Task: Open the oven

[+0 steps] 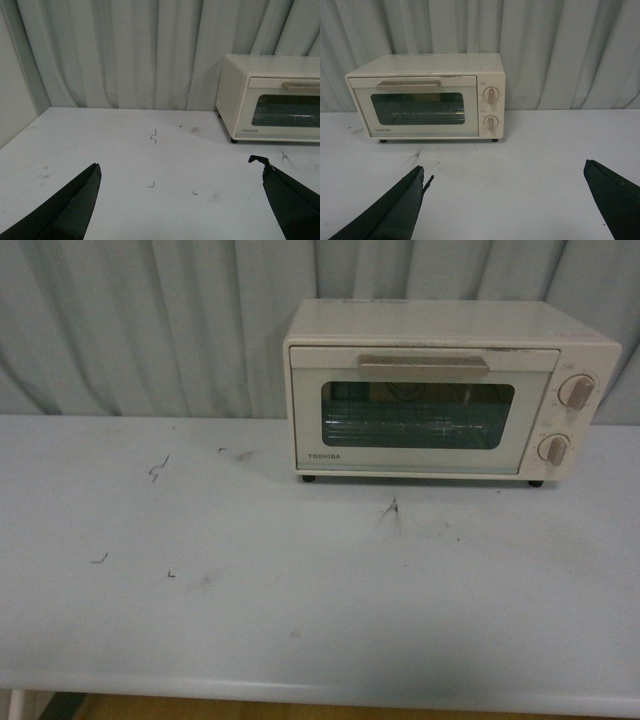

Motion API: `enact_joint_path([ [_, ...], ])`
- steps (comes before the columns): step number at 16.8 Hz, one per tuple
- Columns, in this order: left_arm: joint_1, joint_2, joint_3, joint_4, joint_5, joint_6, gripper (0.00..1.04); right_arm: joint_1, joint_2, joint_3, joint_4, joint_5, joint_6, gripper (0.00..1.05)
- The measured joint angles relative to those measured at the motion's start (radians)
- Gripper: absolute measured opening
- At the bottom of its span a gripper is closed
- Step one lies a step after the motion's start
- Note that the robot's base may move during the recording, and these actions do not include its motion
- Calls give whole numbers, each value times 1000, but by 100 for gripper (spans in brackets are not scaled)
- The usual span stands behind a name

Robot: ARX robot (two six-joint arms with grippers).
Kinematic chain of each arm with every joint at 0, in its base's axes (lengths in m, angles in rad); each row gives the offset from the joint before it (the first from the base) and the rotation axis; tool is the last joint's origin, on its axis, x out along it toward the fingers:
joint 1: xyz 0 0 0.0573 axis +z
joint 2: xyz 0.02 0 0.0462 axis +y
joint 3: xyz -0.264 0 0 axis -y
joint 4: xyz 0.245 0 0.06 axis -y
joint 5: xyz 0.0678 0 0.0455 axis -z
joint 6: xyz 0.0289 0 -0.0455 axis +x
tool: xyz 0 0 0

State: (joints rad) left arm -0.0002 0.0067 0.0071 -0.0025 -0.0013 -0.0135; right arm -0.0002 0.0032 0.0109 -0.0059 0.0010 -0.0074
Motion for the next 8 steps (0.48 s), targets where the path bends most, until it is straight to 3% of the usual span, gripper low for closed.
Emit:
enact_joint_path([
  [8, 0, 0, -1, -1, 1, 0, 98, 0, 0, 0, 2, -1, 0, 98],
])
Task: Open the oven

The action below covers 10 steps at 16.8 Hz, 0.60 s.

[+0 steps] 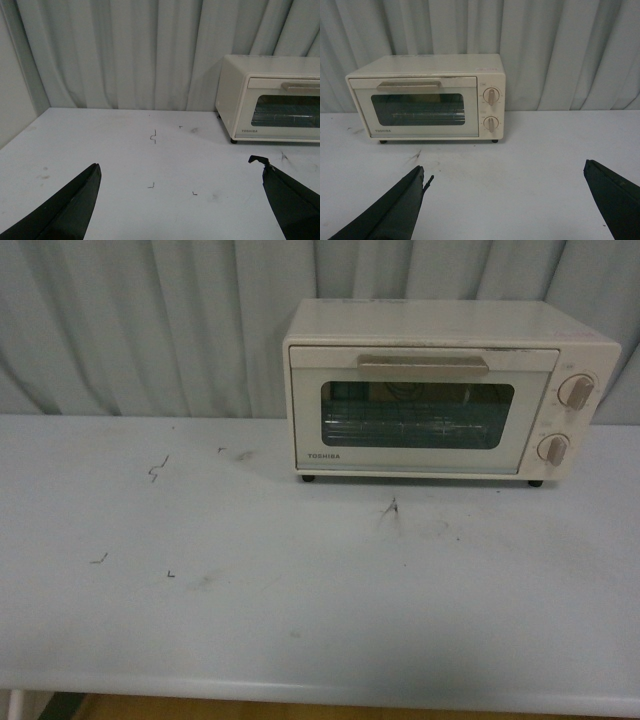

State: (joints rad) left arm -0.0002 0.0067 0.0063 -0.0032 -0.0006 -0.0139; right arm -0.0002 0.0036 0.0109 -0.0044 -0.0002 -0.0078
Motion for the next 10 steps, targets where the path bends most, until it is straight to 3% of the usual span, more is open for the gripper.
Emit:
enact_joint_path([
  [10, 0, 0, 0, 1, 0, 0, 98, 0, 0, 0, 0, 0, 0, 98],
])
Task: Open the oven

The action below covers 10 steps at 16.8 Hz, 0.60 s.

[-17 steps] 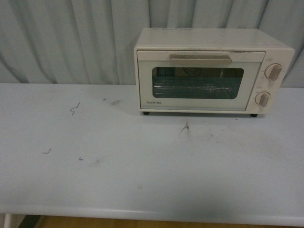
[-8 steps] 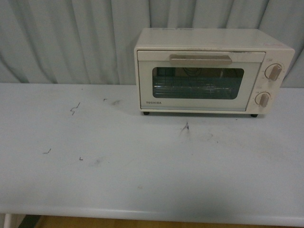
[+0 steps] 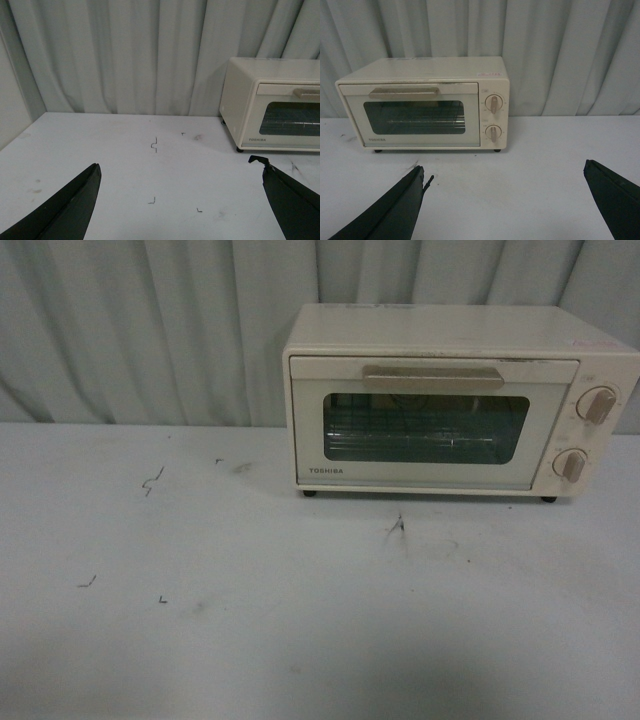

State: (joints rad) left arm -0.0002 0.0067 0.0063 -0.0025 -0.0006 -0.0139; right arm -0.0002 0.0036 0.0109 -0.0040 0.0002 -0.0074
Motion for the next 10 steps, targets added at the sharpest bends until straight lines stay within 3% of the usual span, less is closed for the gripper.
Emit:
enact_joint_path([
  [10, 0, 0, 0, -5, 0, 0, 98, 0, 1, 0, -3, 0, 0, 98],
])
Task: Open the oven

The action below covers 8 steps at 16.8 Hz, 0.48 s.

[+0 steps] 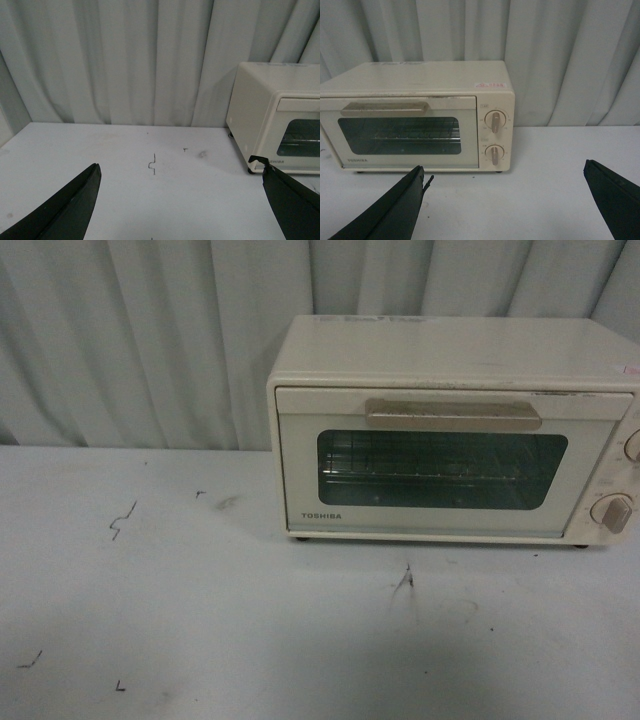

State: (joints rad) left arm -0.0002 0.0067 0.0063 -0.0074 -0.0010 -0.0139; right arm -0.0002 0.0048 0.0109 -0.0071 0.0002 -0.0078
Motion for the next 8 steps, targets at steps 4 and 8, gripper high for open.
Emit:
enact_joint_path([
  [4, 0, 0, 0, 5, 0, 0, 98, 0, -2, 0, 3, 0, 0, 98],
  [8, 0, 0, 0, 5, 0, 0, 98, 0, -2, 0, 3, 0, 0, 98],
])
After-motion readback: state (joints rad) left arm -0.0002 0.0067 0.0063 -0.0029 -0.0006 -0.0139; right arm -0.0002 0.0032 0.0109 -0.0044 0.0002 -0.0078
